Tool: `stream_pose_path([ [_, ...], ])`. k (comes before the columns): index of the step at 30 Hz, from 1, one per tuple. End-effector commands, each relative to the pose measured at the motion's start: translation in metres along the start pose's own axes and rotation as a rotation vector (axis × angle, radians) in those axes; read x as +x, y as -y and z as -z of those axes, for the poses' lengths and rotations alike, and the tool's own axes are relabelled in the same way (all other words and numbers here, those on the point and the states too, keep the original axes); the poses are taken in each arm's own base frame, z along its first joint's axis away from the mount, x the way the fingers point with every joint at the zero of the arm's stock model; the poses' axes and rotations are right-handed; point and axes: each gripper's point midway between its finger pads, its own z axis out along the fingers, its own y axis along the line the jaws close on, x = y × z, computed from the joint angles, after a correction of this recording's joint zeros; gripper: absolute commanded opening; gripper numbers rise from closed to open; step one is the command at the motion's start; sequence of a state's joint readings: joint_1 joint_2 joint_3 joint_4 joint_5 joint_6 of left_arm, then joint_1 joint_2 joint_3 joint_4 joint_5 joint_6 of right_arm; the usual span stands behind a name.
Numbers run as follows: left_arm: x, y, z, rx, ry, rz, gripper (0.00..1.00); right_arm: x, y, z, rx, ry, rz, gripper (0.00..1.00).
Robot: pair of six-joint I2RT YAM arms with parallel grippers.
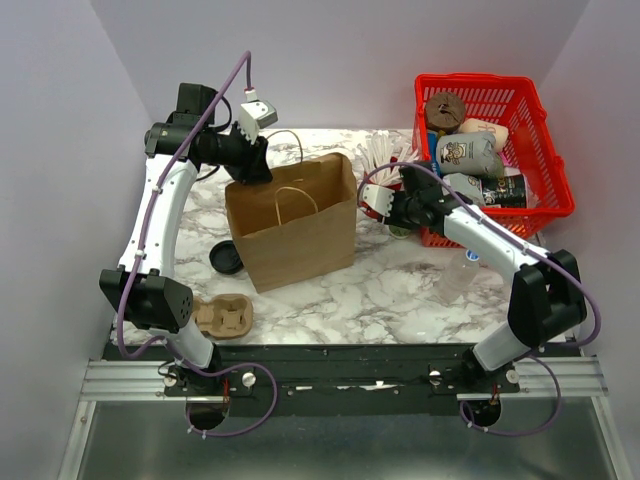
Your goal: Pack the takeout coffee
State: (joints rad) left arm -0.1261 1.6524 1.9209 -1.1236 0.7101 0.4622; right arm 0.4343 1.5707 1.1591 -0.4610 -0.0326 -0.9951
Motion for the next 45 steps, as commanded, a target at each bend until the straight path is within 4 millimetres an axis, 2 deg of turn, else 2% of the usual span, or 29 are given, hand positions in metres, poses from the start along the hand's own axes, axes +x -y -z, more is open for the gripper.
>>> stream_pose_path([
  [1, 0.004, -0.001, 0.003, -0.016, -0.006, 0.000, 0.44, 0.004, -0.019, 0.008, -0.031, -0.021, -0.018, 0.40],
  [9, 0.007, 0.000, 0.001, -0.009, -0.009, 0.000, 0.44, -0.019, -0.055, 0.031, -0.084, 0.045, -0.023, 0.38],
  [13, 0.009, 0.000, -0.001, -0.006, -0.012, 0.001, 0.45, -0.027, -0.085, 0.040, -0.150, 0.065, -0.003, 0.38],
  [17, 0.011, 0.001, -0.001, -0.002, -0.012, 0.002, 0.45, -0.028, -0.110, 0.047, -0.198, 0.075, 0.017, 0.38],
  [20, 0.011, 0.003, 0.000, 0.003, -0.011, 0.000, 0.45, -0.027, -0.120, 0.053, -0.225, 0.085, 0.011, 0.46],
  [22, 0.013, 0.004, 0.000, 0.008, -0.014, 0.002, 0.45, -0.026, -0.122, 0.057, -0.227, 0.084, -0.012, 0.55],
  [28, 0.011, 0.008, 0.001, 0.019, -0.002, -0.005, 0.45, -0.035, -0.117, 0.078, -0.226, 0.108, -0.086, 0.68],
  [32, 0.009, 0.009, 0.001, 0.024, 0.004, -0.001, 0.45, -0.051, -0.109, 0.096, -0.241, 0.141, -0.179, 0.73],
  [33, 0.008, 0.009, 0.001, 0.025, 0.006, -0.003, 0.45, -0.063, -0.099, 0.104, -0.237, 0.179, -0.204, 0.74],
  [35, 0.008, 0.009, 0.001, 0.029, 0.008, -0.002, 0.45, -0.068, -0.088, 0.110, -0.229, 0.188, -0.309, 0.75],
  [36, 0.008, 0.010, 0.001, 0.030, 0.010, 0.005, 0.45, -0.076, -0.072, 0.117, -0.196, 0.209, -0.348, 0.75],
  [38, 0.007, 0.010, 0.001, 0.030, 0.013, 0.009, 0.46, -0.071, -0.058, 0.109, -0.164, 0.157, -0.477, 0.76],
  [41, 0.007, 0.011, 0.001, 0.030, 0.011, 0.014, 0.46, -0.065, -0.042, 0.104, -0.120, 0.103, -0.624, 0.86],
  [42, 0.008, 0.012, 0.001, 0.032, 0.009, 0.015, 0.46, -0.062, -0.041, 0.101, -0.111, 0.082, -0.650, 0.95],
  [45, 0.007, 0.013, 0.002, 0.028, 0.009, 0.009, 0.47, -0.061, -0.056, 0.094, -0.189, 0.036, -0.714, 0.98],
])
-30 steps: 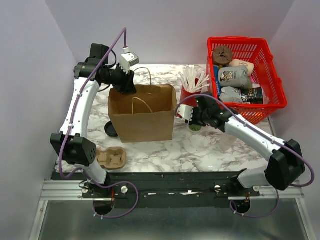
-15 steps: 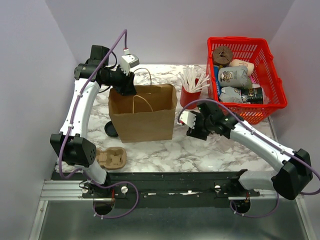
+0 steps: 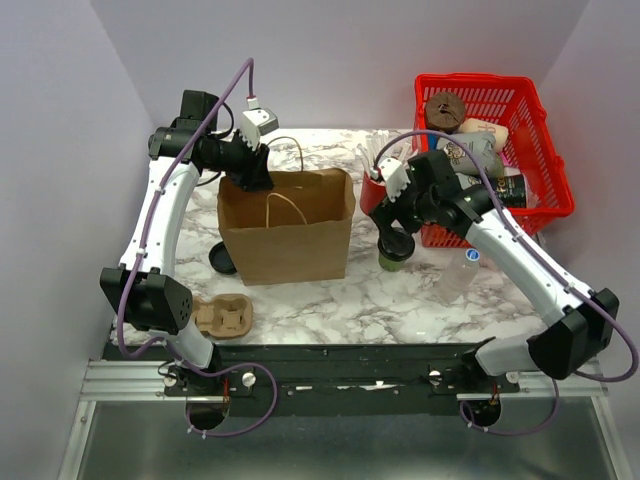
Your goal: Pack the takeout coffee
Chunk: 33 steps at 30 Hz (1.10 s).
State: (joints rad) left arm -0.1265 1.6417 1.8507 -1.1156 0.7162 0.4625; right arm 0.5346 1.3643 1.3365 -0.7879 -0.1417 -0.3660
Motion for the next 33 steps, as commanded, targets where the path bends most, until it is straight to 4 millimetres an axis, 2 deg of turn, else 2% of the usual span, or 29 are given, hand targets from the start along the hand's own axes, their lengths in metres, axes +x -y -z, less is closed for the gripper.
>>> stream_pose_path([
  [1, -0.009, 0.010, 0.011, 0.004, 0.039, -0.024, 0.47, 0.024, -0.016, -0.011, -0.057, -0.127, -0.183, 0.99],
  [3, -0.010, 0.010, 0.012, 0.001, 0.039, -0.027, 0.47, 0.029, -0.019, -0.017, -0.077, -0.152, -0.186, 0.99],
  [10, -0.007, 0.013, 0.012, -0.001, 0.034, -0.022, 0.47, 0.048, 0.003, -0.026, -0.010, -0.228, -0.322, 1.00],
  [13, -0.007, 0.013, 0.012, 0.000, 0.033, -0.019, 0.47, 0.051, 0.006, -0.032, -0.020, -0.247, -0.373, 1.00],
  [19, -0.006, 0.013, 0.011, 0.004, 0.031, -0.012, 0.48, 0.049, 0.005, -0.042, -0.044, -0.253, -0.389, 1.00],
  [24, -0.006, 0.013, 0.010, 0.005, 0.031, -0.013, 0.48, 0.053, 0.009, -0.044, -0.015, -0.273, -0.402, 1.00],
  [33, -0.004, 0.012, 0.007, 0.012, 0.028, -0.003, 0.48, 0.063, 0.003, -0.051, -0.036, -0.312, -0.425, 1.00],
])
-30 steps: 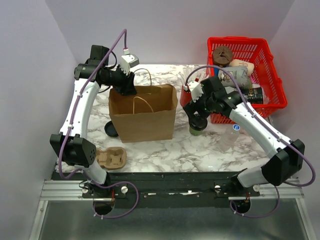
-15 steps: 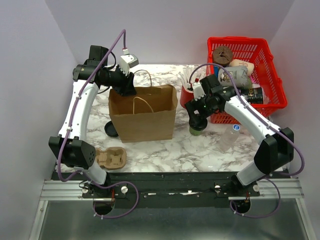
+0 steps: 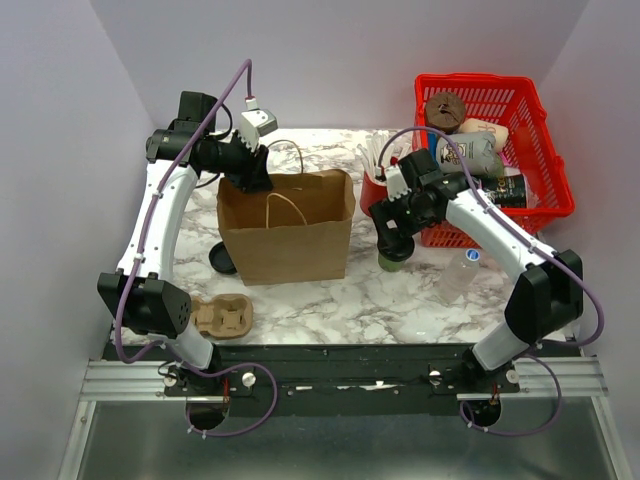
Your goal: Pack the takeout coffee
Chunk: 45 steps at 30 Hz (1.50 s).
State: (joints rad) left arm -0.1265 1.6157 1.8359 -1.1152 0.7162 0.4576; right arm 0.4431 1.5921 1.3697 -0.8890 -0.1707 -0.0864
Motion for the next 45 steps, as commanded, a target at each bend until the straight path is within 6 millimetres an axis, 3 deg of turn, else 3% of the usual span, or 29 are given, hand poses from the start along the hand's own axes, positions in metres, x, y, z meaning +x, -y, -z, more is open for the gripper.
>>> stream_pose_path([
  [1, -0.004, 0.006, 0.002, 0.015, 0.021, -0.004, 0.48, 0.004, 0.003, -0.004, 0.007, -0.032, -0.027, 1.00],
  [20, -0.002, 0.005, 0.000, 0.017, 0.014, -0.001, 0.48, 0.023, 0.019, -0.016, 0.074, -0.076, 0.039, 0.91],
  [32, -0.002, 0.007, 0.002, 0.020, 0.015, -0.001, 0.48, 0.031, 0.012, -0.015, 0.029, -0.084, 0.100, 0.67],
  [42, -0.001, 0.010, 0.001, 0.031, 0.015, 0.004, 0.48, 0.041, 0.004, -0.012, -0.008, -0.096, 0.101, 0.78],
  [45, 0.000, 0.010, 0.001, 0.032, 0.014, 0.005, 0.48, 0.040, 0.002, -0.010, -0.024, -0.089, 0.111, 0.73],
])
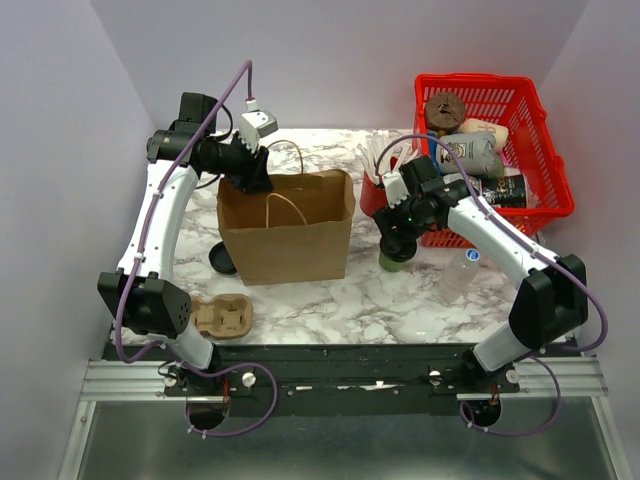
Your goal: Pack the takeout coffee
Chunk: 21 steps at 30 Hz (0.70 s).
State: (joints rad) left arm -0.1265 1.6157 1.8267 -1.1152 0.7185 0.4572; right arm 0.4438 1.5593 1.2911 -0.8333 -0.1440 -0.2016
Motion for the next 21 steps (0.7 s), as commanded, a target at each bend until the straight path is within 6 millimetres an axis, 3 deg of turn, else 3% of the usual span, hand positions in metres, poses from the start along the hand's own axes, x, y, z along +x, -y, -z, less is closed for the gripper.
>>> stream_pose_path([
  [1, -0.003, 0.009, 0.003, 0.025, 0.020, -0.004, 0.48, 0.028, -0.011, -0.002, -0.056, -0.089, 0.004, 0.69],
  [9, -0.003, 0.010, 0.003, 0.028, 0.018, 0.000, 0.48, 0.003, -0.012, 0.021, -0.065, -0.019, 0.048, 0.63],
  [15, -0.002, 0.011, 0.000, 0.044, 0.018, 0.008, 0.48, 0.000, -0.016, 0.030, -0.083, 0.000, 0.064, 0.62],
  [19, -0.003, 0.013, 0.000, 0.048, 0.026, 0.028, 0.48, -0.013, -0.027, 0.047, -0.137, 0.044, 0.096, 0.59],
  [21, -0.003, 0.016, 0.001, 0.060, 0.033, 0.030, 0.48, -0.025, -0.031, 0.065, -0.159, 0.089, 0.138, 0.58],
])
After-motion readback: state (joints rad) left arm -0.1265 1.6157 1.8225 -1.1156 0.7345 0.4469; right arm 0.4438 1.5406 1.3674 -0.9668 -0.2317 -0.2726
